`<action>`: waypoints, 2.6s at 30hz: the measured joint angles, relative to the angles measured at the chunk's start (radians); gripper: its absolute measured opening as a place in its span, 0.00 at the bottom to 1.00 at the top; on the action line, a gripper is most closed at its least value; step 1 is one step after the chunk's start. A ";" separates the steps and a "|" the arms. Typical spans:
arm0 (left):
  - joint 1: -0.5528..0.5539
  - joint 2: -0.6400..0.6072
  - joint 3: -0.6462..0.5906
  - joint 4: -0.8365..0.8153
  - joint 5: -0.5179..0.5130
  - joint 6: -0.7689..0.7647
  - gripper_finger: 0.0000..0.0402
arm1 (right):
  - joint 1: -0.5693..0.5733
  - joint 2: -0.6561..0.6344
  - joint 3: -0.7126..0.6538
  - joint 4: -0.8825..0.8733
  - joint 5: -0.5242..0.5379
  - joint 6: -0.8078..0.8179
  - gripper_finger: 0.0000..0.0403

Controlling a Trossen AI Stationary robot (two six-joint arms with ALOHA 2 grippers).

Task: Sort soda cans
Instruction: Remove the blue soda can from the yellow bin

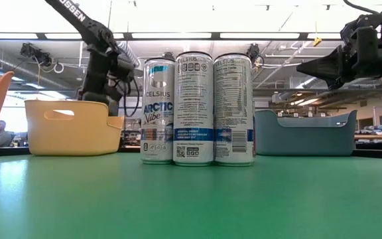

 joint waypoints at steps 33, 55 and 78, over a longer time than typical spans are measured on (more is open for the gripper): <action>0.100 0.293 0.395 -0.232 0.100 0.096 0.00 | 0.000 0.000 0.000 0.043 0.000 0.052 0.00; 0.163 0.372 0.407 -0.274 0.046 0.129 0.00 | 0.012 0.000 0.000 0.080 -0.025 0.240 0.00; -0.015 0.405 0.485 -0.117 0.191 0.184 0.00 | 0.115 0.089 0.085 0.123 -0.029 0.215 0.00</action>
